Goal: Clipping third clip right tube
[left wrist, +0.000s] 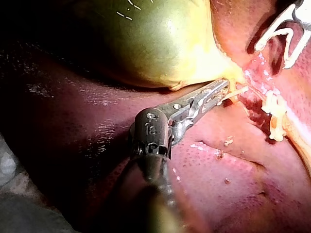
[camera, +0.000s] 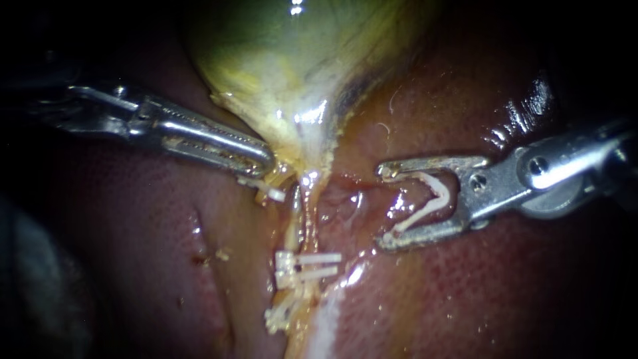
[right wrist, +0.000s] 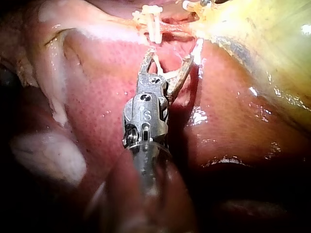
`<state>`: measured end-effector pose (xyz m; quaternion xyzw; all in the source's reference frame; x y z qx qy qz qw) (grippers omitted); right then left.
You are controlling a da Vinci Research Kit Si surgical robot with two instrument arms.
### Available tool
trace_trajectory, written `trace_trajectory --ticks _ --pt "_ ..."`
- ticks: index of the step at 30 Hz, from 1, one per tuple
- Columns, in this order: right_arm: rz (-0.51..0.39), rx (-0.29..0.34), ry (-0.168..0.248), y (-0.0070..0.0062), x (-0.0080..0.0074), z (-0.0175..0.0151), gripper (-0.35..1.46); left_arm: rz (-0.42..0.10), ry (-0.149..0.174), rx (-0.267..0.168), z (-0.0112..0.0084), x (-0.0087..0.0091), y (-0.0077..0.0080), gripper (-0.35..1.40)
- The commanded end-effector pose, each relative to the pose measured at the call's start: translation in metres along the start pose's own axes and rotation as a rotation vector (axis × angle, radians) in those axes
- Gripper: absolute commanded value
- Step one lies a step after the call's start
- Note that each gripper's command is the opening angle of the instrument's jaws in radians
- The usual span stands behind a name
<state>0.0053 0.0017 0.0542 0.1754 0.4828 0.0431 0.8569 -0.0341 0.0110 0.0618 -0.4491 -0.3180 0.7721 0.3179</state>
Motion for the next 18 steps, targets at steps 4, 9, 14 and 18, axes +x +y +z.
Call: trace_trajectory --ticks 4,9,14,18 --pt "-0.006 0.001 0.000 -0.0001 0.0000 0.0000 0.50 0.000 0.003 -0.003 -0.0006 0.0001 0.0001 -0.35" --pt "-0.006 0.001 0.000 -0.0001 0.0000 -0.0001 0.50 -0.008 0.017 0.009 -0.0031 0.0013 0.0003 -0.35" --pt "-0.007 -0.001 0.000 -0.0002 0.0000 -0.0001 0.50 -0.023 0.044 0.017 -0.0061 0.0031 0.0008 -0.35" --pt "-0.006 -0.001 0.000 -0.0003 0.0002 -0.0002 0.50 -0.022 0.060 0.020 -0.0076 0.0045 0.0019 -0.35"
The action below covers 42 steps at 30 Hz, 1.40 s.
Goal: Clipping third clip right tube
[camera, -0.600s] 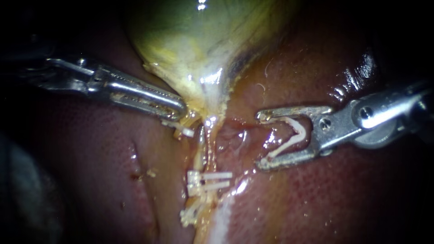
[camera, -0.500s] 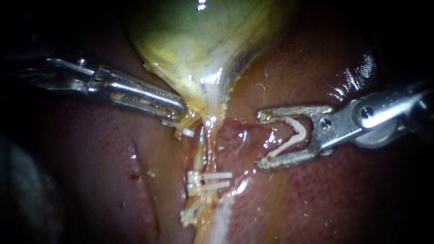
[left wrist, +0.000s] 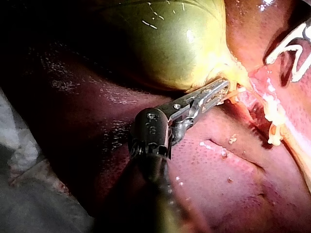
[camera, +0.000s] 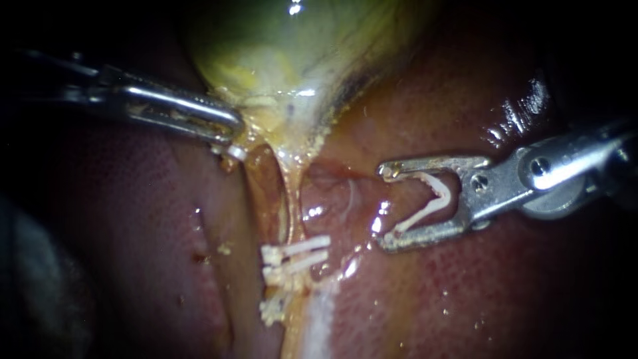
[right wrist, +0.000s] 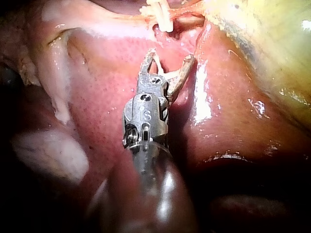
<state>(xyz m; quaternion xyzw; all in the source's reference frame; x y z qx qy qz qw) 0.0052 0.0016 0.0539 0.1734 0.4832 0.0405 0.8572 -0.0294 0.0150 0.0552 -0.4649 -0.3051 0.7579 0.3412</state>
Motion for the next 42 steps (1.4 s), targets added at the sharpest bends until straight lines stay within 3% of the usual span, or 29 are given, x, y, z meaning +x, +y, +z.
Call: trace_trajectory --ticks 1,7,9,15,22,27,42 --pt "0.001 0.000 0.000 0.0000 0.0001 0.0000 0.50 0.000 0.003 -0.003 -0.0001 0.0001 0.0003 -0.35" --pt "0.003 0.006 0.009 -0.0002 0.0006 0.0001 0.50 0.000 0.004 0.000 0.0000 -0.0001 0.0005 -0.35" --pt "0.000 0.013 0.030 -0.0003 0.0009 0.0004 0.50 0.000 0.004 0.000 0.0000 -0.0001 0.0005 -0.35" --pt "0.133 0.027 0.079 -0.0005 0.0021 0.0019 0.50 0.000 0.004 0.001 0.0001 -0.0002 0.0006 -0.35" --pt "0.269 0.036 0.101 0.0001 0.0029 0.0041 0.50 0.000 0.005 0.003 0.0002 -0.0002 0.0009 -0.35" --pt "0.317 0.052 0.111 0.0007 0.0029 0.0057 0.50 -0.001 0.006 0.004 0.0004 -0.0002 0.0010 -0.35" --pt "0.450 0.099 0.218 0.0020 0.0035 0.0101 0.49 0.000 0.005 0.004 0.0004 -0.0003 0.0010 -0.35"
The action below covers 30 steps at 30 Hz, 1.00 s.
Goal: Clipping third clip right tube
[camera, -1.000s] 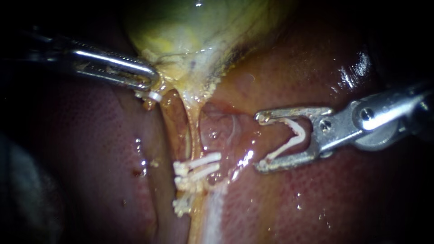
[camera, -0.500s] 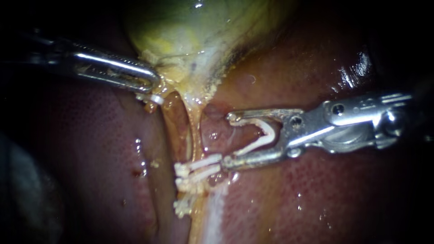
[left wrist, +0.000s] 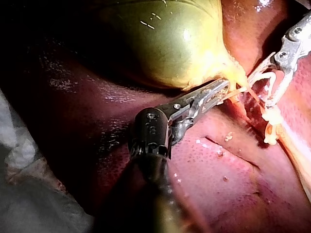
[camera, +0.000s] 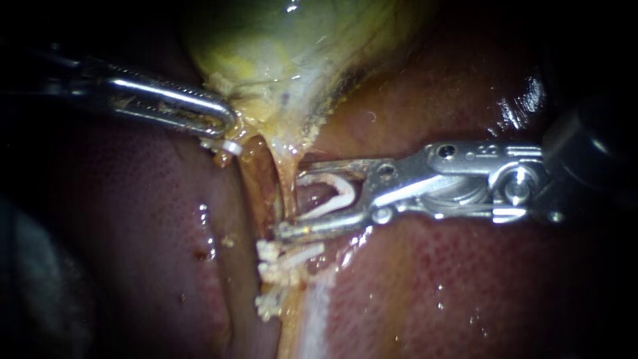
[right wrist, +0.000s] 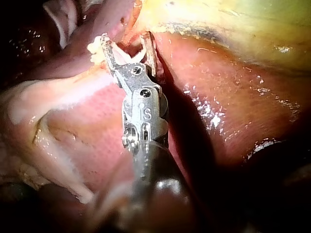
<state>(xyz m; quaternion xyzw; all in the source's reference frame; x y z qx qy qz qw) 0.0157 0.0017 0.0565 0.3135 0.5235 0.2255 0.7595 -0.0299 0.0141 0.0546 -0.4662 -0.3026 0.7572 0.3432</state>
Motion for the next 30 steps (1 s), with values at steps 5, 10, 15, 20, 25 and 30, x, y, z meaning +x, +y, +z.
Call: trace_trajectory --ticks 5,10,15,20,25,30 --pt "0.044 0.024 0.037 0.0003 -0.0001 0.0010 0.49 0.001 0.000 0.000 0.0000 0.0000 -0.0002 -0.35" --pt "0.097 0.062 0.093 0.0005 0.0002 0.0018 0.49 0.001 0.000 -0.001 0.0000 -0.0001 -0.0003 -0.35" --pt "0.161 0.124 0.141 0.0004 0.0003 0.0024 0.49 0.001 0.000 -0.001 0.0000 -0.0001 -0.0004 -0.35" --pt "0.179 0.167 0.160 0.0002 0.0004 0.0029 0.49 0.001 -0.001 -0.001 -0.0001 -0.0001 -0.0006 -0.35" --pt "0.210 0.190 0.199 0.0003 0.0008 0.0037 0.49 0.002 -0.001 -0.001 -0.0001 -0.0002 -0.0007 -0.35" --pt "0.211 0.193 0.205 0.0004 0.0009 0.0038 0.49 0.002 -0.001 -0.002 -0.0003 -0.0003 -0.0011 -0.35"
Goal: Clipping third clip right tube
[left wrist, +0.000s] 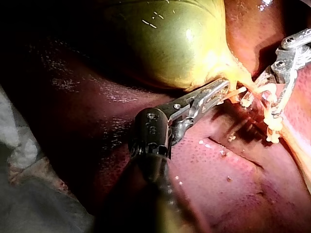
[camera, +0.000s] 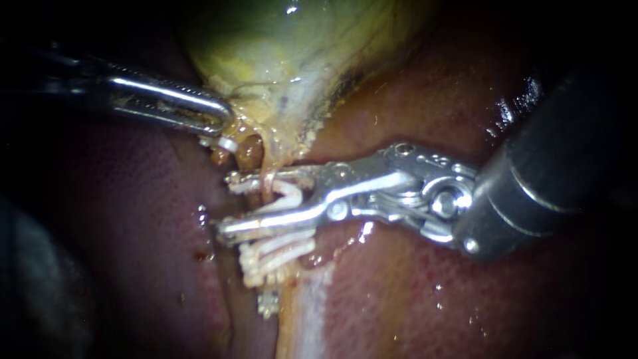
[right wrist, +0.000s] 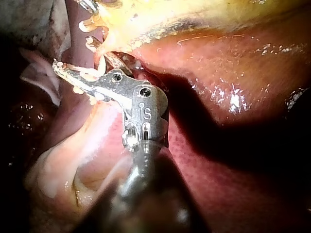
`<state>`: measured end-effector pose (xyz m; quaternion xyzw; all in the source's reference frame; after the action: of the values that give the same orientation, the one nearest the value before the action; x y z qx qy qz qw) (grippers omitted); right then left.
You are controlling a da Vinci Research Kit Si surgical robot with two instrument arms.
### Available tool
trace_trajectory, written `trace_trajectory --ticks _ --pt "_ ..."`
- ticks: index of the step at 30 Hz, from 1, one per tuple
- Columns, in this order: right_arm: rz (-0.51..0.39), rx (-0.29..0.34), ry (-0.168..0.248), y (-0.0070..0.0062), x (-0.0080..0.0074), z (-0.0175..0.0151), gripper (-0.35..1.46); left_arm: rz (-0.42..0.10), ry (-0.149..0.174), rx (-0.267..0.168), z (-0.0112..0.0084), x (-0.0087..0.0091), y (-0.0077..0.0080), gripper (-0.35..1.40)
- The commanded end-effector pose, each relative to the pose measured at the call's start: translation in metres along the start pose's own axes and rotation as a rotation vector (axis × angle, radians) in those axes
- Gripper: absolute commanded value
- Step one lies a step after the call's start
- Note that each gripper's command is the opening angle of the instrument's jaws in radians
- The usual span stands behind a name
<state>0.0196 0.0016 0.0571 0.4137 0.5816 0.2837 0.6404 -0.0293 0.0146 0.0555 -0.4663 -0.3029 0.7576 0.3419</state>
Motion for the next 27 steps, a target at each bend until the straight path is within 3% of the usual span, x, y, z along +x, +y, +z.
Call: trace_trajectory --ticks 1,9,16,27 --pt "-0.001 0.002 0.002 0.0000 0.0001 -0.0001 0.49 0.000 0.000 -0.001 0.0000 0.0000 -0.0001 -0.35" --pt "0.003 -0.004 0.011 0.0003 0.0007 -0.0002 0.49 0.001 0.000 -0.001 -0.0001 -0.0001 -0.0004 -0.35" --pt "0.012 0.020 0.046 -0.0003 0.0022 -0.0004 0.48 0.002 0.000 -0.001 -0.0001 -0.0003 -0.0006 -0.35" --pt "0.018 0.025 0.046 -0.0011 0.0030 -0.0011 0.42 0.003 0.002 -0.002 -0.0001 -0.0005 -0.0008 -0.35"
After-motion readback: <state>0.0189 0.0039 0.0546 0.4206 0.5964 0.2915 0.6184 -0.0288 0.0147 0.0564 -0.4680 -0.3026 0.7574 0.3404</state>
